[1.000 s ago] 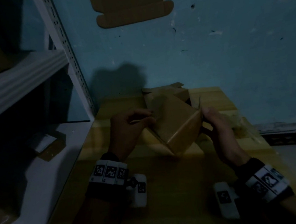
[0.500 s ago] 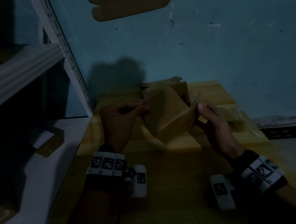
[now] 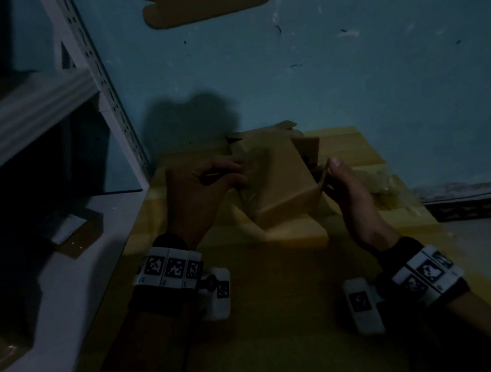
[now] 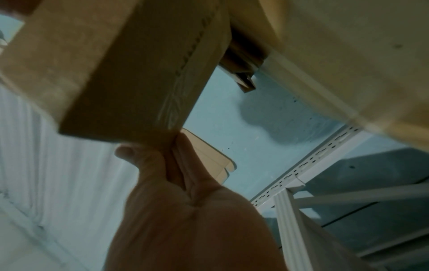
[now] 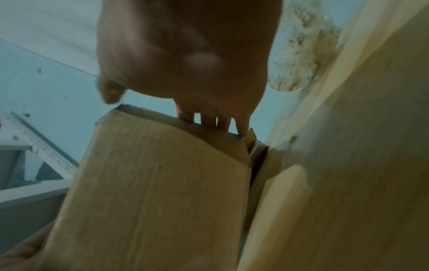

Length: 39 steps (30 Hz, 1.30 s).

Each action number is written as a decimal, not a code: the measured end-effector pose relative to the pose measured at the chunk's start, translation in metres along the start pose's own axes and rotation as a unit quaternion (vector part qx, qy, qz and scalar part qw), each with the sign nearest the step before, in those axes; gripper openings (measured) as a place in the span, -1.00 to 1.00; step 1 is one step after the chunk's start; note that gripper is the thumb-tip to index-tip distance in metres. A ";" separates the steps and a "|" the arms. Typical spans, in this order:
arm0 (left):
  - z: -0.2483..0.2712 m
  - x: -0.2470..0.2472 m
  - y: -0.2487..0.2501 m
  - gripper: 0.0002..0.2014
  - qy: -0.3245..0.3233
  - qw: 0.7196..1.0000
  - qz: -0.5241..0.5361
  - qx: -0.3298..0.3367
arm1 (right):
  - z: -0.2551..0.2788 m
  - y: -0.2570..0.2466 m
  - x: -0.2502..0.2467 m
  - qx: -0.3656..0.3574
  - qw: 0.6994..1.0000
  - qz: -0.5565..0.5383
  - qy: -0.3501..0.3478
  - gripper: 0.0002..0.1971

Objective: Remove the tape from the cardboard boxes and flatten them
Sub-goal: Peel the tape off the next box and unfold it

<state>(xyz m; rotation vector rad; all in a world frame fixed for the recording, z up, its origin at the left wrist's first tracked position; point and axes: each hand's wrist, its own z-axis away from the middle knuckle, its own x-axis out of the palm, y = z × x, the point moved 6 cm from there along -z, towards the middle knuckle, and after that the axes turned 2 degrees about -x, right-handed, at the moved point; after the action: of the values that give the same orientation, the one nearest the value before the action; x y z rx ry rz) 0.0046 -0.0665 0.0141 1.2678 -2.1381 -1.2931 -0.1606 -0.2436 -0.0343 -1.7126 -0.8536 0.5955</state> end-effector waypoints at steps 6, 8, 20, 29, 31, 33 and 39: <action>-0.003 0.007 0.006 -0.82 -0.022 0.999 -0.011 0.032 | -0.004 -0.002 -0.006 -0.023 0.999 0.027 -0.015 -0.47; -0.004 0.010 0.007 -0.85 -0.025 0.998 -0.010 0.051 | -0.005 -0.004 -0.007 -0.042 0.998 0.032 -0.024 -0.64; 0.002 0.027 0.003 -0.95 -0.045 0.994 -0.035 0.094 | 0.004 -0.003 0.014 0.033 0.998 -0.015 -0.050 -0.72; 0.007 0.028 0.005 -0.84 -0.024 0.999 0.012 0.042 | 0.002 -0.001 0.014 0.031 0.997 -0.040 -0.054 -0.66; 0.008 0.028 0.005 -0.86 -0.017 0.999 0.026 0.030 | 0.003 -0.003 0.015 0.031 0.997 -0.040 -0.053 -0.67; 0.009 0.028 0.004 -0.86 -0.005 0.999 0.046 0.016 | 0.004 -0.004 0.016 0.033 0.998 -0.033 -0.051 -0.68; 0.003 0.027 0.005 -0.93 -0.039 0.999 0.019 0.006 | 0.004 -0.005 0.016 0.047 0.998 -0.008 -0.032 -0.67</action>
<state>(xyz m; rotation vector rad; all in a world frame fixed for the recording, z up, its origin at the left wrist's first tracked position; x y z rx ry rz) -0.0143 -0.0860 0.0127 1.1929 -2.2159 -1.3368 -0.1552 -0.2281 -0.0306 -1.6089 -0.8699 0.6724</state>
